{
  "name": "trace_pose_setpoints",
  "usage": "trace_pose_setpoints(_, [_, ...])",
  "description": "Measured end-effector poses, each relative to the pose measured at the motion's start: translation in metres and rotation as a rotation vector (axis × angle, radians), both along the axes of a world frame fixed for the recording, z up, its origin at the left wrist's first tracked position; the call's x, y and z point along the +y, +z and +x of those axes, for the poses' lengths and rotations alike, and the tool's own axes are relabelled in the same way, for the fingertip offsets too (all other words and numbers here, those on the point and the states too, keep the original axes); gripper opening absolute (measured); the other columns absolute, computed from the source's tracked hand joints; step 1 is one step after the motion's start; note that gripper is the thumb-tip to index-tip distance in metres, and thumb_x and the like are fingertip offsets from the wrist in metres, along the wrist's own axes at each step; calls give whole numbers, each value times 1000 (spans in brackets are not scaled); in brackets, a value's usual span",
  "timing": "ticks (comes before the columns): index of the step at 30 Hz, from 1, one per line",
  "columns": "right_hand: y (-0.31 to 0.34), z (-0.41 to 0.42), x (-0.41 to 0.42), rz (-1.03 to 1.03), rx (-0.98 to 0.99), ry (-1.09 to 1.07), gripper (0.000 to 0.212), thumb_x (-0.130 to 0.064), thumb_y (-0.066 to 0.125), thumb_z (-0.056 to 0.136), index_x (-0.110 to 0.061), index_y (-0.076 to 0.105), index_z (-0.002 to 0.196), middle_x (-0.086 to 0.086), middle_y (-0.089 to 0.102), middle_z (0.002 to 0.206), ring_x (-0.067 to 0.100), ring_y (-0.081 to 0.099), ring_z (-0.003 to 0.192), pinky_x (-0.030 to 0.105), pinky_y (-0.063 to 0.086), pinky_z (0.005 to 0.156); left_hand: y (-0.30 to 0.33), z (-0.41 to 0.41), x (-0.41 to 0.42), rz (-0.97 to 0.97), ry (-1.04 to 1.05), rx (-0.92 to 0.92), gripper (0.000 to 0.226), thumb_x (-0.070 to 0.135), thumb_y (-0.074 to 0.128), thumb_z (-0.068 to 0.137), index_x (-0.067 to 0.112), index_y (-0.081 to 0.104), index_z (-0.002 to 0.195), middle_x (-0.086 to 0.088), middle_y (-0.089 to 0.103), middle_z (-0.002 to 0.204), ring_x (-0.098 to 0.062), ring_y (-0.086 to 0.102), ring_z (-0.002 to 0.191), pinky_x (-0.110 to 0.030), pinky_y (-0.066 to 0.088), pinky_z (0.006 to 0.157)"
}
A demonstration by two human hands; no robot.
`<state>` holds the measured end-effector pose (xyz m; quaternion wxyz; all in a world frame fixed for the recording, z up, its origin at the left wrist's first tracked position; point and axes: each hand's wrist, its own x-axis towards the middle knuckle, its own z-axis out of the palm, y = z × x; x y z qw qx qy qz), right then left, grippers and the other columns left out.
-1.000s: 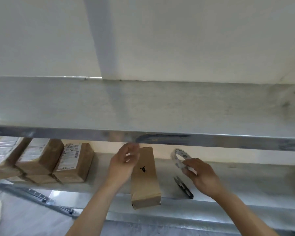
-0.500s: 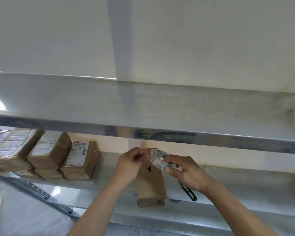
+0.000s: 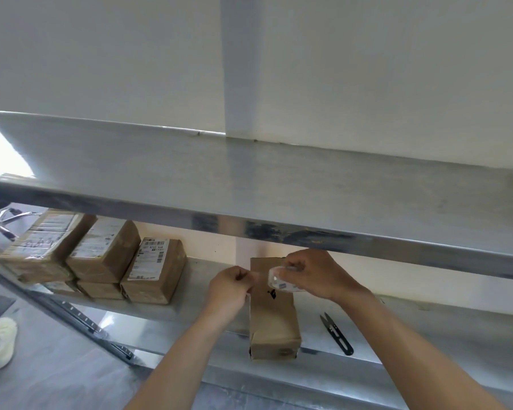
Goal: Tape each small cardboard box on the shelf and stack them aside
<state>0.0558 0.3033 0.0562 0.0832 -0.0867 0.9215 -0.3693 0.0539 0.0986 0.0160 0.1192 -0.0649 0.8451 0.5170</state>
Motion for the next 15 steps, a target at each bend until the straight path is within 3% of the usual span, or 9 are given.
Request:
trace_pose_setpoints(2, [-3, -5, 4, 129, 4, 13, 43, -48, 66, 88, -21, 51, 58, -6, 47, 55, 6, 42, 52, 24, 31, 56, -3, 0, -5, 47, 34, -37, 21, 22, 61, 98, 14, 72, 81, -2, 72, 72, -17, 63, 66, -35, 54, 73])
trace_pose_setpoints(5, [-10, -8, 11, 234, -27, -5, 46, -58, 66, 84, -14, 64, 69, 3, 65, 65, 8, 55, 55, 23, 41, 58, -6, 1, -10, 76, 45, -64, 22, 22, 63, 97, 7, 73, 83, 1, 70, 67, -15, 61, 63, -31, 51, 70])
trace_pose_setpoints(9, [-16, -11, 15, 295, -61, -6, 52, -61, 66, 84, -10, 69, 75, 2, 67, 66, 7, 52, 53, 21, 38, 56, -19, 3, -17, 80, 38, -107, 23, 20, 61, 98, 3, 71, 86, -3, 68, 70, -16, 60, 65, -30, 48, 69])
trace_pose_setpoints(15, [-20, -11, 25, 407, -73, 13, 43, -64, 63, 85, -25, 67, 68, -8, 66, 66, 5, 61, 64, 19, 37, 58, -37, -2, -30, 152, 69, -148, 21, 18, 64, 97, 5, 68, 81, -3, 65, 66, -19, 61, 65, -36, 52, 72])
